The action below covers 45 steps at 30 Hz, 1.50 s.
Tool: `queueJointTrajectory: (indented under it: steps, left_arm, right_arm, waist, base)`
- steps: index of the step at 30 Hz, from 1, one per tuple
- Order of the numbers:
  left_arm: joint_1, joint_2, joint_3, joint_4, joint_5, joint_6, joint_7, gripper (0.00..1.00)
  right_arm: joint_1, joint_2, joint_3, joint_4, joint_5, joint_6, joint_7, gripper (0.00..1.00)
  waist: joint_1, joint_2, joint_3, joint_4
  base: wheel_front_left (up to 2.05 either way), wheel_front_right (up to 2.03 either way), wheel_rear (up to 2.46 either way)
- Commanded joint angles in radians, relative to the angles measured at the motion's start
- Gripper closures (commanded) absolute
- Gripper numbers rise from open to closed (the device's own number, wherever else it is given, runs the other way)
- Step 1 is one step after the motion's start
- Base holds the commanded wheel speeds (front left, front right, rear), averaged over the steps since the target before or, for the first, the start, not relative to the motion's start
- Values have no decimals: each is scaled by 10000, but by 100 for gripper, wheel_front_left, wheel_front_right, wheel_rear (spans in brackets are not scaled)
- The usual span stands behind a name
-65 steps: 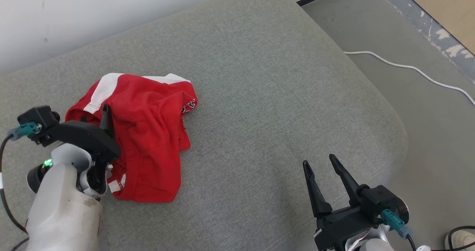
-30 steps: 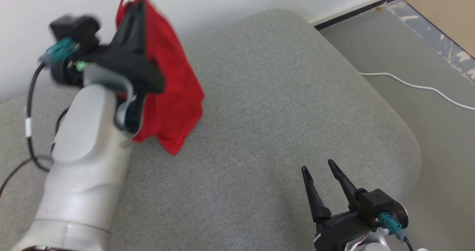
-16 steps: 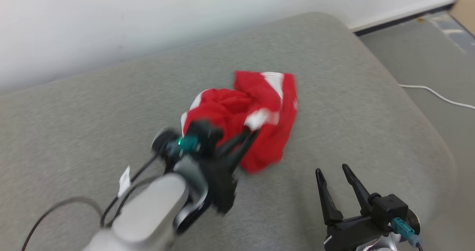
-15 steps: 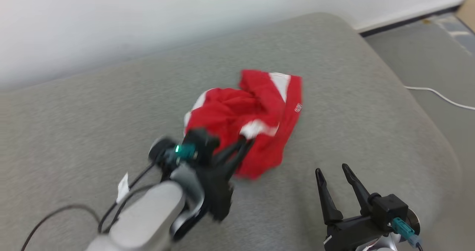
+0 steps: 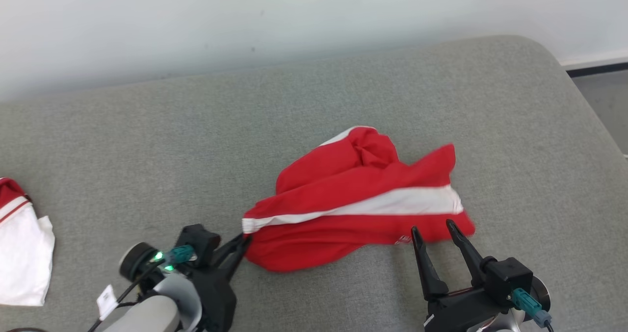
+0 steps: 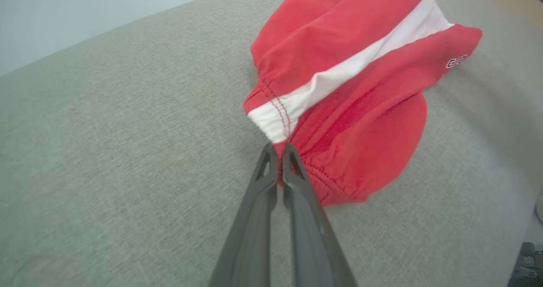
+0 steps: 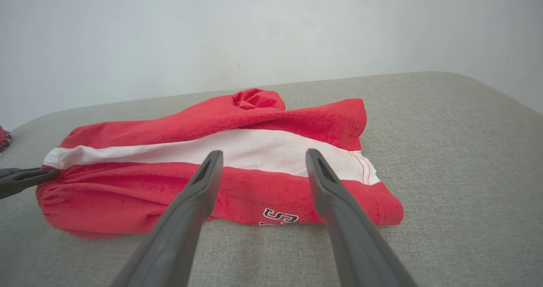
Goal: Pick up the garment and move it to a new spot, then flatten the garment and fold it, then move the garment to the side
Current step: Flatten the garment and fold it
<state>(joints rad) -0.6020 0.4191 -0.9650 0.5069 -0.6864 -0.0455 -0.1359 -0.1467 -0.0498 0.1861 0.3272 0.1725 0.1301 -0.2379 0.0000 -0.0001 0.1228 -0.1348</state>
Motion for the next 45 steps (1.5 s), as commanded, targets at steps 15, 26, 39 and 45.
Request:
queueJointTrajectory:
  steps: [15,26,39,45]
  left_arm:
    - [1756,222,965,-571,-900,1287,-949,0]
    - [4260,-773,4416,-2502,-118,2072,-1286,0]
    - [6058,-2845,8632,-4414,3559,977,-1287,0]
    - [6138,-3288,9382,-4252,4594,460,-1288,0]
  right_arm:
    - [414,-7,-205,-137,-211,12,240,0]
    - [777,-8,-843,-549,-442,12,438,0]
    - [876,-124,-1555,-668,-819,11,297,0]
    - [750,-380,-1598,-449,-767,12,164,0]
  waist:
    - [0,1,-832,84]
    - [0,1,-1244,541]
    - [0,1,-1438,1080]
    - [0,1,-1601,1115]
  base:
    - [0,0,0]
    - [0,0,0]
    - [0,0,0]
    - [0,0,0]
